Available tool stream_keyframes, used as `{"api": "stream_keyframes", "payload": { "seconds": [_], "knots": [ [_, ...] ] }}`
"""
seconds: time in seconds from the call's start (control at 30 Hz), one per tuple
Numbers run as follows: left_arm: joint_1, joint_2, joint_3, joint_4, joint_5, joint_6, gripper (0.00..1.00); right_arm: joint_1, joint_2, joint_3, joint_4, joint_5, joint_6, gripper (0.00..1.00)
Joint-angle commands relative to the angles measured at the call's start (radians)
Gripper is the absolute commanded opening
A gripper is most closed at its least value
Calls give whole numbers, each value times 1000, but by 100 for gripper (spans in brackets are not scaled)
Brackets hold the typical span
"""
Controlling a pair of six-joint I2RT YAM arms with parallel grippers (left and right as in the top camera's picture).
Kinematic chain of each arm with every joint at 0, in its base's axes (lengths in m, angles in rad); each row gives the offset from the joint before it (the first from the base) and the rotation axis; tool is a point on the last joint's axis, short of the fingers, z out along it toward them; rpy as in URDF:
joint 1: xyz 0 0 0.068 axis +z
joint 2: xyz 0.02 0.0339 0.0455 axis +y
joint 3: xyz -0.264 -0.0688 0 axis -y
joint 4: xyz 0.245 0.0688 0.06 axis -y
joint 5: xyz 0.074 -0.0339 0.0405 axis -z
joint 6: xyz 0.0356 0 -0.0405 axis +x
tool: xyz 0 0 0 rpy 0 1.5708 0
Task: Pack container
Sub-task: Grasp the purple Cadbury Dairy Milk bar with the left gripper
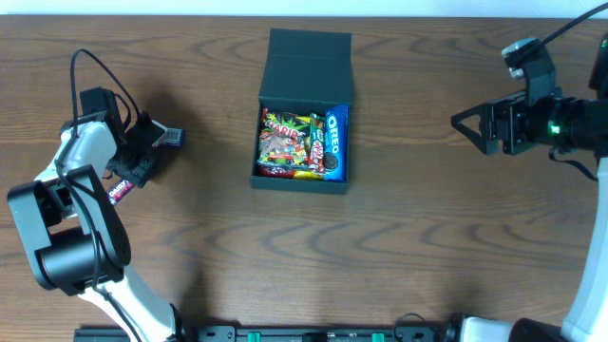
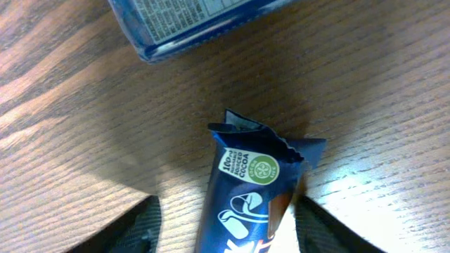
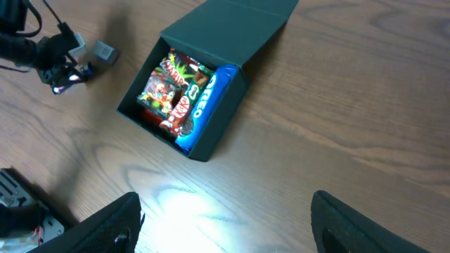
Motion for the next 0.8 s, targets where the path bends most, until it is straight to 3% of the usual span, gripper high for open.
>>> {"api": "stream_keyframes", "payload": {
  "seconds": [0.0, 0.77],
  "knots": [
    [5, 41, -5, -18, -5, 7, 54, 9, 7, 2, 3, -1, 16, 77],
    [5, 41, -5, -81, -3, 6, 31, 9, 7, 2, 3, -1, 16, 79]
  ]
}}
